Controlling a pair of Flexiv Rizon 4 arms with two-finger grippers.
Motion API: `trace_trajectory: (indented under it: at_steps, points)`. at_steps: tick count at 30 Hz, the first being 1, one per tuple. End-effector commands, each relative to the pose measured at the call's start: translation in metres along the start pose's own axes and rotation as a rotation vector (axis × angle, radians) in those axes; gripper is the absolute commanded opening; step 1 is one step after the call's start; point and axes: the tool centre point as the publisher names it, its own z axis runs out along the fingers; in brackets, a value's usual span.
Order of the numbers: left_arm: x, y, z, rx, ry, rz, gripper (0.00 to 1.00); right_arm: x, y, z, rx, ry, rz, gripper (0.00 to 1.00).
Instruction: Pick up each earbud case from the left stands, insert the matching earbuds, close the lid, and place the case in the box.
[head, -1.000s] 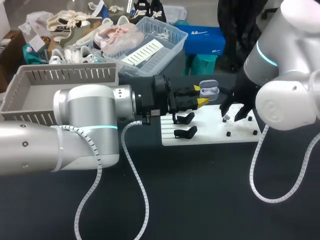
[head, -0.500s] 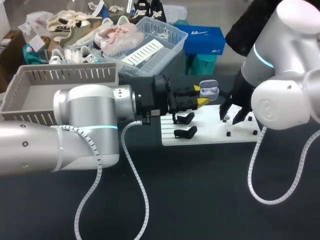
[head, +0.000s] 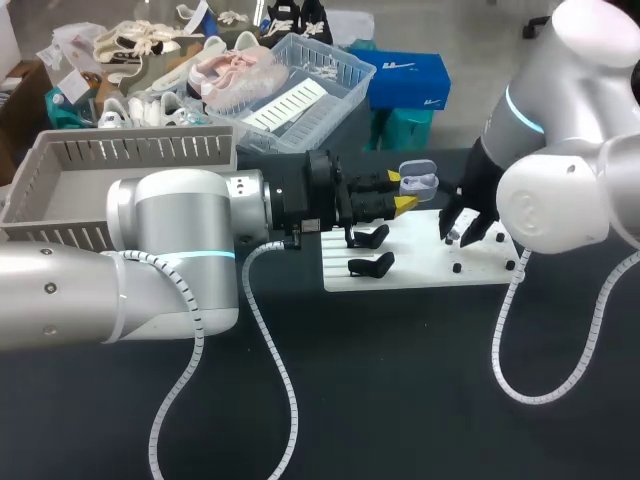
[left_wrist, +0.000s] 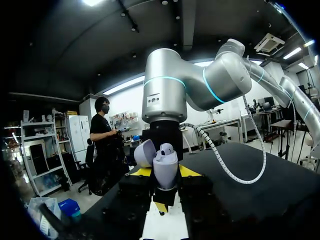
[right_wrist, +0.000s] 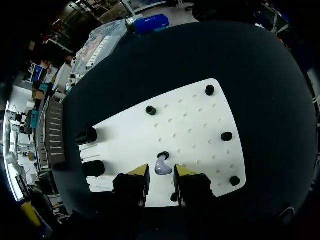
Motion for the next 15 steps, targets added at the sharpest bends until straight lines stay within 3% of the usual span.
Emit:
trace_trajectory:
  at_steps: [1, 8, 11, 13, 15]
  points:
    - [0.0005, -0.0001, 0.0007, -0.004, -0.002, 0.002, 0.00, -0.0029, 0.0008, 0.0031, 0.000, 0.010, 0.001, 0.24]
    - [0.0005, -0.0001, 0.0007, -0.004, -0.002, 0.002, 0.00, -0.0034, 0.0000, 0.0038, -0.002, 0.011, 0.006, 0.16]
    - [0.0005, -0.0001, 0.0007, -0.004, -0.002, 0.002, 0.00, -0.0038, -0.0012, 0.0046, -0.002, 0.013, 0.009, 0.10]
    - [0.0005, -0.0001, 0.0007, -0.004, -0.002, 0.002, 0.00, -0.0038, -0.0014, 0.0047, -0.003, 0.014, 0.011, 0.00]
    - [0.0005, -0.0001, 0.0007, -0.004, -0.002, 0.002, 0.00, -0.0032, -0.0019, 0.0044, -0.003, 0.014, 0.012, 0.00]
